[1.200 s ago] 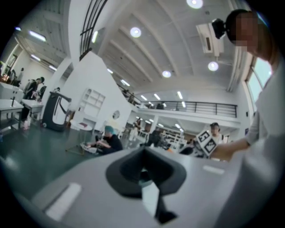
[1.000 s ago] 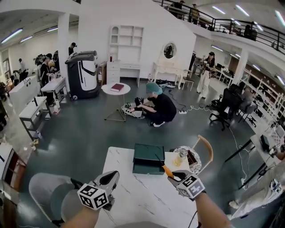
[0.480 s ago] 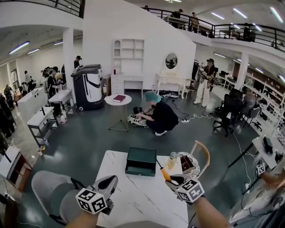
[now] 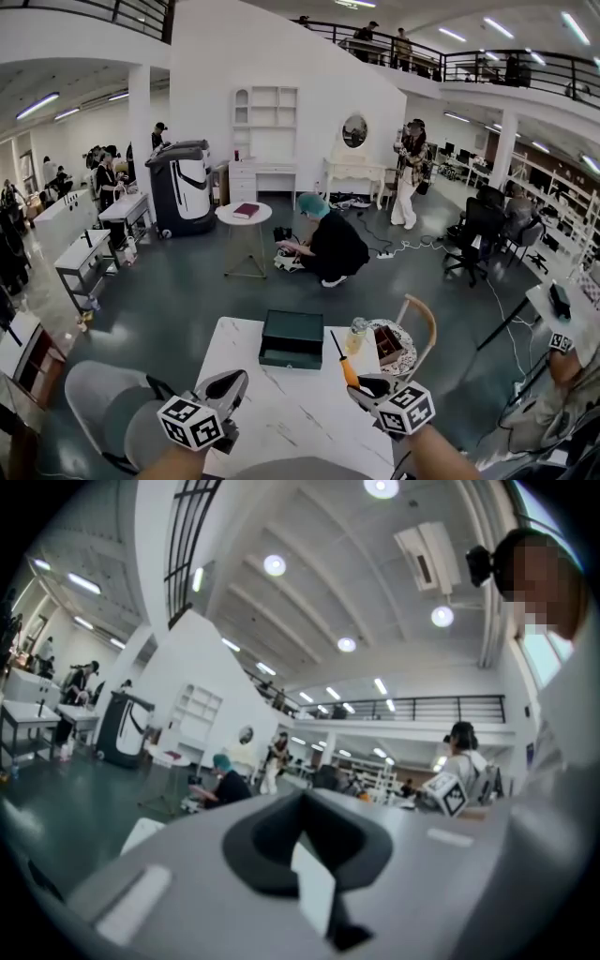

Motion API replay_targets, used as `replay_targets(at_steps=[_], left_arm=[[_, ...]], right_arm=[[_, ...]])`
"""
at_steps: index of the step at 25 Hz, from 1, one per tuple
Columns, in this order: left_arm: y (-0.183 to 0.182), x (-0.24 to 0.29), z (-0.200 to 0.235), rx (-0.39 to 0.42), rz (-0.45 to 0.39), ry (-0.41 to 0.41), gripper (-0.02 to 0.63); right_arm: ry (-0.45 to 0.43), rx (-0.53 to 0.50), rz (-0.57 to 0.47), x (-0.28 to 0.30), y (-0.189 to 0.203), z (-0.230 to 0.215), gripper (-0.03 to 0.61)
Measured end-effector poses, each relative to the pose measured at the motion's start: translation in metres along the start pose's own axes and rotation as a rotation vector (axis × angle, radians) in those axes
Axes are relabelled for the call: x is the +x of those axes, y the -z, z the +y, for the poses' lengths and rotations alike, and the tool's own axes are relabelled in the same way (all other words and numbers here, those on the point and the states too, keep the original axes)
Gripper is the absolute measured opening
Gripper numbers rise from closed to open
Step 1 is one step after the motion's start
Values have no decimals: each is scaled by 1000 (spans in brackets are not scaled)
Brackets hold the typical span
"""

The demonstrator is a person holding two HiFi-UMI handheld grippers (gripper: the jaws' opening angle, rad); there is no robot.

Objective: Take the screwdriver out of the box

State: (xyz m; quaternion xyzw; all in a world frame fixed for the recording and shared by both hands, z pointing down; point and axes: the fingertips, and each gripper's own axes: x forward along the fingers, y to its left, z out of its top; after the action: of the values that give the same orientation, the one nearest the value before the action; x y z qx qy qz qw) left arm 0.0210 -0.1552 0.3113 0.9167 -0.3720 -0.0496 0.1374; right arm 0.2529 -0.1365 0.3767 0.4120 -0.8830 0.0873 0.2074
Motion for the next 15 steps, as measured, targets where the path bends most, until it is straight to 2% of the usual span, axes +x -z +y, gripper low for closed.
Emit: replay_targets(at_steps=[8,15], left_arm=[[-15,-6,27,-1,2,62,0],[-29,-33,72,-13,7,64,0]], right_arm=[[30,43,-39,17,-18,16,101],[11,36,-68,61,-48,45,101]])
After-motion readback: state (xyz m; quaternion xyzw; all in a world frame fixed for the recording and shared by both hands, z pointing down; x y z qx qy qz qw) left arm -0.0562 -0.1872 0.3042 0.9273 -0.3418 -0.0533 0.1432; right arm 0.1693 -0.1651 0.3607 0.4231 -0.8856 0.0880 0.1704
